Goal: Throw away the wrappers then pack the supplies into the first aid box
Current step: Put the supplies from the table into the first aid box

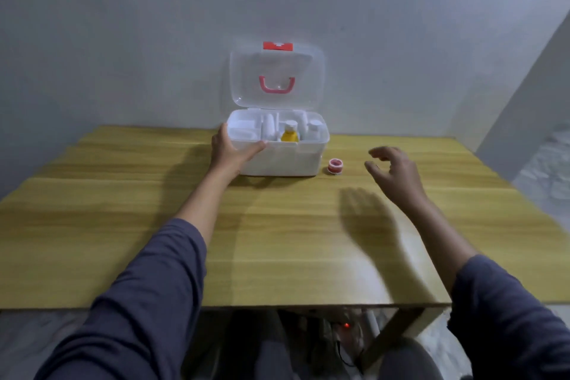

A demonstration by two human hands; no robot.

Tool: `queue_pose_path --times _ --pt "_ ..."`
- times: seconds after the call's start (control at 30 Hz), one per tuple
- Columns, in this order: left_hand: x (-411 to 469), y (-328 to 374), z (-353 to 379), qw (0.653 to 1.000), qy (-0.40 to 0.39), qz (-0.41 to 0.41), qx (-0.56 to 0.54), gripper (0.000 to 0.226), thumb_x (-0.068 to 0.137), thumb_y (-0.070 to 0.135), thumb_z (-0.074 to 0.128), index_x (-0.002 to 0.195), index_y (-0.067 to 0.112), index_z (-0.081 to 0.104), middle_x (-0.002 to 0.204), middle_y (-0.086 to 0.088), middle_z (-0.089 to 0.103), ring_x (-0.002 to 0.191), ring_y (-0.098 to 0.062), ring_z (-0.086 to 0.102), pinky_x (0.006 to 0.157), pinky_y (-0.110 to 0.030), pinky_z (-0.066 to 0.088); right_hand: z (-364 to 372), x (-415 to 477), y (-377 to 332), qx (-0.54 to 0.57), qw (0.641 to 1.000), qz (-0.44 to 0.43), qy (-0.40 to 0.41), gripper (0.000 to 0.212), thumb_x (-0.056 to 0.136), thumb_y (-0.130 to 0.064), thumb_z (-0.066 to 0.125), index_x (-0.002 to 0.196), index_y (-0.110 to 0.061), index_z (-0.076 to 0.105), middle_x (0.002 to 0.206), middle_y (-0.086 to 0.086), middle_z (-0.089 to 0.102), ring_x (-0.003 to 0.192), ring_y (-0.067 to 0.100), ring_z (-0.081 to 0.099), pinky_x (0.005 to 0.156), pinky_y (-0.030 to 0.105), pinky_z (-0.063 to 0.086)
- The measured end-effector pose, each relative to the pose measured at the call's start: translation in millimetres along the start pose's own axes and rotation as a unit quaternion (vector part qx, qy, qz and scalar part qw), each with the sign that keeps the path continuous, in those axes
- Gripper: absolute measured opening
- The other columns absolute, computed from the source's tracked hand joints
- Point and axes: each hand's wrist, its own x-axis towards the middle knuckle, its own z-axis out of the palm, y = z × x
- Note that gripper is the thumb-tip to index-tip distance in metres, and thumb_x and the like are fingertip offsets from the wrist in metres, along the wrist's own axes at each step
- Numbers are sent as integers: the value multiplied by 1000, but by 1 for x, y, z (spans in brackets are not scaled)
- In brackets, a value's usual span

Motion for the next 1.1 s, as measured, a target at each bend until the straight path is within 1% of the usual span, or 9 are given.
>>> queue_pose_path --times 0.17,0.23,0.33,0.5,0.73,0.8,0.93,1.0,1.1 --pt "-1 -3 4 1000 9 4 -4 94 74 37 79 148 15 25 150 -11 29 139 -23 32 106 -26 30 -9 -36 54 -67 994 73 -51 55 82 -35 65 130 -15 47 133 12 46 111 28 53 99 44 45" --pt "0 -3 4 1000 14 3 -3 94 74 38 79 148 16 26 150 -10 30 139 -23 33 104 -25 30 -7 -39 62 -69 992 79 -74 64 81 -39 65 134 -14 41 135 11 42 116 26 51 102 46 43" --pt "1 -4 5 1000 15 3 -9 94 72 39 80 147 17 28 149 -9 32 137 -22 35 102 -25 32 0 -34 62 -63 993 63 -81 68 80 -40 67 135 -10 40 134 11 42 117 27 50 103 44 42" --pt "0 -5 6 1000 11 2 -21 94 74 40 78 149 19 24 151 -5 29 139 -20 31 98 -23 29 26 -15 46 -47 993 29 -103 67 80 -37 66 135 -10 39 134 11 42 118 27 47 103 41 41" --pt "-1 -7 6 999 19 7 -27 94 73 40 79 148 20 27 148 -4 32 136 -19 36 107 -28 34 63 24 21 -16 991 -1 -131 65 82 -33 66 137 -12 38 132 15 44 117 29 48 103 36 38" --pt "-2 -7 6 999 21 9 -27 93 73 40 79 147 20 27 148 -4 32 136 -18 36 108 -28 34 71 33 16 -10 989 -23 -145 56 83 -28 65 133 -13 45 129 14 48 115 28 50 100 32 38" --pt "-2 -8 7 999 28 14 -31 90 73 38 80 146 20 29 146 -4 34 135 -17 37 106 -26 35 83 41 11 -1 987 -58 -153 34 87 -18 61 120 -11 59 109 14 59 95 28 58 86 27 42" --pt "-3 -8 8 999 33 15 -32 90 73 39 79 146 21 29 145 -3 34 135 -17 36 106 -25 34 86 43 11 6 987 -64 -147 30 87 -13 60 116 -6 60 105 17 60 88 27 57 82 27 42" --pt "-3 -9 10 999 34 12 -33 91 74 38 78 147 22 26 146 -3 32 136 -16 34 102 -21 30 86 44 13 22 989 -53 -136 30 86 -9 61 116 -3 60 106 19 60 85 23 54 74 17 33"
